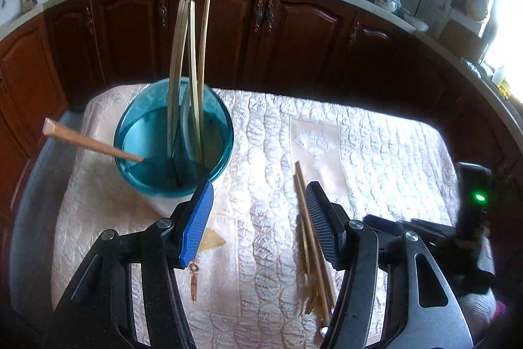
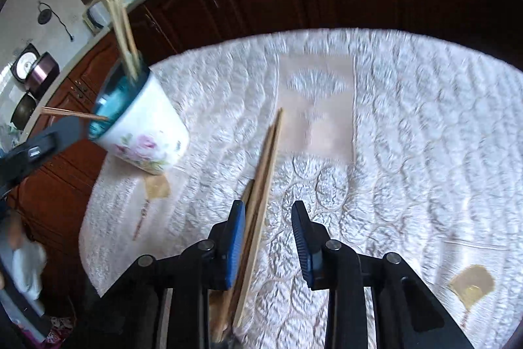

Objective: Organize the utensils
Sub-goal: 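Move both tools back to the remaining chopsticks and fork on the cloth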

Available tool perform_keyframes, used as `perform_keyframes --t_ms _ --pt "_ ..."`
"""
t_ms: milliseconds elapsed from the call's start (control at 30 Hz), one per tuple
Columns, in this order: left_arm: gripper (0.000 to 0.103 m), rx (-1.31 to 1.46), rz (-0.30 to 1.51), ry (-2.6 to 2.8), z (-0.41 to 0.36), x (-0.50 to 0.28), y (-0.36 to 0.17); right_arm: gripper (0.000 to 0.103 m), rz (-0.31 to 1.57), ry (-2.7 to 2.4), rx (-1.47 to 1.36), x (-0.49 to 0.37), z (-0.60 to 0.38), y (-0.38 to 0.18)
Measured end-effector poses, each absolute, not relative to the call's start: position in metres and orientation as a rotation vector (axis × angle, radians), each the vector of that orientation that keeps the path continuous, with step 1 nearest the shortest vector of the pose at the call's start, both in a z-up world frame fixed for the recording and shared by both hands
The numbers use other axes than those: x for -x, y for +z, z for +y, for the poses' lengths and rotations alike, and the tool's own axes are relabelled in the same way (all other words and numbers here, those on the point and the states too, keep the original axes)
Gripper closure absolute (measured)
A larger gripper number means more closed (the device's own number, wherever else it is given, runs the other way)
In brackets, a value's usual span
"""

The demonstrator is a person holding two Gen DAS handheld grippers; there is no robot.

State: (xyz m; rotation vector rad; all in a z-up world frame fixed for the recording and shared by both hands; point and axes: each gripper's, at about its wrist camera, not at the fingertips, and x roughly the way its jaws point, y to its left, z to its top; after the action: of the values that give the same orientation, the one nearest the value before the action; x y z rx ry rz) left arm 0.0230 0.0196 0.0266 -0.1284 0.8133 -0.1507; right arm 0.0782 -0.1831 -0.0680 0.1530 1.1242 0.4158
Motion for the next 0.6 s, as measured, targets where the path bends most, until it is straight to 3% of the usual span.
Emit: perform_keyframes --t_ms 333,600 --pt "0.044 0.12 0.853 -0.141 0.022 -0.026 0.01 0.077 1.221 0.417 -0.123 -0.107 -0.168 -0.108" --pt "0.044 0.117 0.885 -0.156 0.014 -0.032 -0.001 0.091 1.211 0.4 -0.045 -0.113 -0.159 -0.113"
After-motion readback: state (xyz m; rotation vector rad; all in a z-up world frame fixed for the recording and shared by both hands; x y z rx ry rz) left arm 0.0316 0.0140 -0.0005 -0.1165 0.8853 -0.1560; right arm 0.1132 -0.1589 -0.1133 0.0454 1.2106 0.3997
